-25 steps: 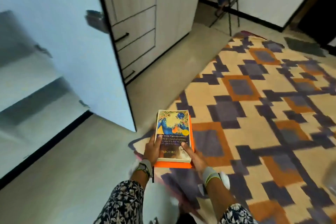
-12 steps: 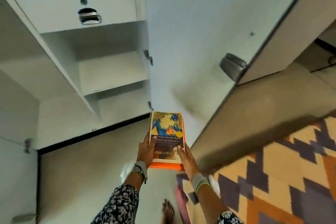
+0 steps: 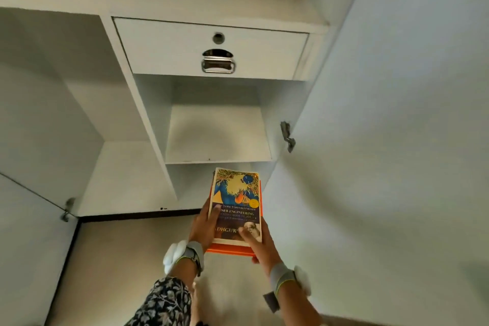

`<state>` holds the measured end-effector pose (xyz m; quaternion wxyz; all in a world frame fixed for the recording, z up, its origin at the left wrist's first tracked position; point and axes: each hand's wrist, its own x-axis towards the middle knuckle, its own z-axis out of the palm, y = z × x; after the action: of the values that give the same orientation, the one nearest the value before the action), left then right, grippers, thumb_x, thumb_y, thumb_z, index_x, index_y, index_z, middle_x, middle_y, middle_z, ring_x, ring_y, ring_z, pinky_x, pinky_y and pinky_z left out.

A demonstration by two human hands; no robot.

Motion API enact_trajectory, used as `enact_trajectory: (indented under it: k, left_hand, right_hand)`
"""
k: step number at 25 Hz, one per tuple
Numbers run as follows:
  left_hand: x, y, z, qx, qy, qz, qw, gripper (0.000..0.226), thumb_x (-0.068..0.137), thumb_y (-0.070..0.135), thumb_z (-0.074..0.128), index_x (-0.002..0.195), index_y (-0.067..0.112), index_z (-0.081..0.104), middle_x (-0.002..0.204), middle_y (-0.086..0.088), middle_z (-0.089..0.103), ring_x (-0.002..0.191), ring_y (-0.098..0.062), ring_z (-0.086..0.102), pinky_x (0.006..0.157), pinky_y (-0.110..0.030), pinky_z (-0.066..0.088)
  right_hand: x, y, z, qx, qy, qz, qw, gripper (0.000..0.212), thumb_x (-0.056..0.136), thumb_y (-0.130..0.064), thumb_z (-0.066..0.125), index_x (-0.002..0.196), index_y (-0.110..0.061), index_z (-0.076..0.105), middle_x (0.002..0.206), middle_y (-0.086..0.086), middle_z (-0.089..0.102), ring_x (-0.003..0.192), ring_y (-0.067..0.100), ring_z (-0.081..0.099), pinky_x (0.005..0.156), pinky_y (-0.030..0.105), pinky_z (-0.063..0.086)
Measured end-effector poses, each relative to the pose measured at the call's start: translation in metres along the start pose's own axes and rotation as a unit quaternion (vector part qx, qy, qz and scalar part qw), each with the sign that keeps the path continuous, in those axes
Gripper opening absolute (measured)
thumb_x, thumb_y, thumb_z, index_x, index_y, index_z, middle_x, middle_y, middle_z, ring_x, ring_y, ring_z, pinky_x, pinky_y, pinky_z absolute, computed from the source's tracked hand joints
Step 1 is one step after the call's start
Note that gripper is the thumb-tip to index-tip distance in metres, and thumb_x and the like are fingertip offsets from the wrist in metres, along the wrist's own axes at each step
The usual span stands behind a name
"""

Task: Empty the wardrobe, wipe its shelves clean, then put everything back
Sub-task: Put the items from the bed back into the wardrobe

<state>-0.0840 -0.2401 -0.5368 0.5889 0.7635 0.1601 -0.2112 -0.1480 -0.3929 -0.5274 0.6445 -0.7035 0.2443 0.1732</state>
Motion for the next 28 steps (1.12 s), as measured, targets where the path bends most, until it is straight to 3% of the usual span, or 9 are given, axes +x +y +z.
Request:
enact_trajectory:
  k: [5,9,13,17,20,22,26,28]
  left_hand:
    - [0.141,-0.010,-0.038,0.020,0.027,-0.023,0.999,0.049,0.072,0.082,0.030,0.119,0.069,0.034,0.113,-0.009,0.061,0.097,-0.029,0.063,0.092,-0.049,0.050]
    - [0.195,0.034,-0.077,0.033,0.053,-0.036,0.997,0.065,0.077,0.071,0.025,0.136,0.046,0.035,0.110,-0.009,0.063,0.100,-0.029,0.060,0.097,-0.043,0.046]
    - [0.260,0.044,-0.094,0.018,0.087,-0.034,0.995,0.050,0.094,0.052,0.037,0.139,0.030,0.040,0.121,-0.010,0.061,0.112,-0.033,0.055,0.102,-0.042,0.041]
    - [0.308,0.036,-0.101,0.000,0.092,-0.068,0.993,0.071,0.077,0.069,0.031,0.135,0.030,0.041,0.122,-0.014,0.059,0.113,-0.035,0.055,0.101,-0.044,0.042]
    - [0.331,0.031,-0.101,0.001,0.141,-0.082,0.987,0.049,0.098,0.047,0.033,0.139,0.021,0.039,0.128,-0.018,0.051,0.118,-0.037,0.048,0.102,-0.039,0.037]
    - [0.338,0.029,-0.098,-0.020,0.200,-0.060,0.978,0.042,0.100,0.034,0.036,0.134,0.011,0.045,0.131,-0.022,0.046,0.121,-0.037,0.043,0.102,-0.039,0.036]
    - [0.334,0.031,-0.085,-0.112,0.321,-0.091,0.936,0.042,0.097,0.022,0.045,0.137,0.008,0.042,0.140,-0.021,0.034,0.129,-0.037,0.034,0.108,-0.040,0.028]
    - [0.338,0.038,-0.083,-0.171,0.322,-0.108,0.925,0.048,0.094,0.016,0.047,0.140,0.009,0.035,0.143,-0.018,0.030,0.129,-0.037,0.035,0.107,-0.040,0.030]
  right_hand:
    - [0.111,-0.060,0.044,-0.033,-0.044,0.008,0.998,0.097,0.049,-0.072,0.067,0.134,-0.035,0.038,0.111,0.000,0.065,0.092,0.019,0.068,0.056,0.025,0.053]
    - [0.192,-0.094,0.075,-0.010,-0.081,0.028,0.996,0.096,0.050,-0.060,0.075,0.133,-0.030,0.039,0.115,0.006,0.063,0.090,0.022,0.069,0.063,0.030,0.056]
    - [0.265,-0.106,0.098,0.008,-0.101,0.053,0.993,0.090,0.059,-0.049,0.077,0.137,-0.030,0.037,0.122,0.009,0.058,0.097,0.028,0.066,0.067,0.035,0.058]
    - [0.312,-0.111,0.111,0.031,-0.101,0.075,0.992,0.073,0.071,-0.038,0.074,0.133,-0.031,0.036,0.125,0.012,0.054,0.099,0.032,0.062,0.067,0.037,0.059]
    - [0.344,-0.105,0.123,0.039,-0.100,0.066,0.992,0.069,0.074,-0.033,0.071,0.133,-0.031,0.037,0.124,0.011,0.055,0.101,0.033,0.062,0.069,0.037,0.058]
    - [0.363,-0.101,0.133,0.036,-0.095,0.051,0.994,0.075,0.071,-0.033,0.074,0.136,-0.031,0.036,0.127,0.010,0.055,0.105,0.033,0.061,0.069,0.037,0.058]
    - [0.401,-0.106,0.157,0.028,-0.078,0.018,0.996,0.070,0.079,-0.020,0.073,0.138,-0.032,0.037,0.130,0.006,0.053,0.112,0.035,0.057,0.069,0.038,0.057]
    - [0.423,-0.112,0.171,0.034,-0.070,0.010,0.997,0.070,0.080,-0.022,0.073,0.139,-0.032,0.036,0.128,0.007,0.055,0.109,0.035,0.058,0.073,0.042,0.057]
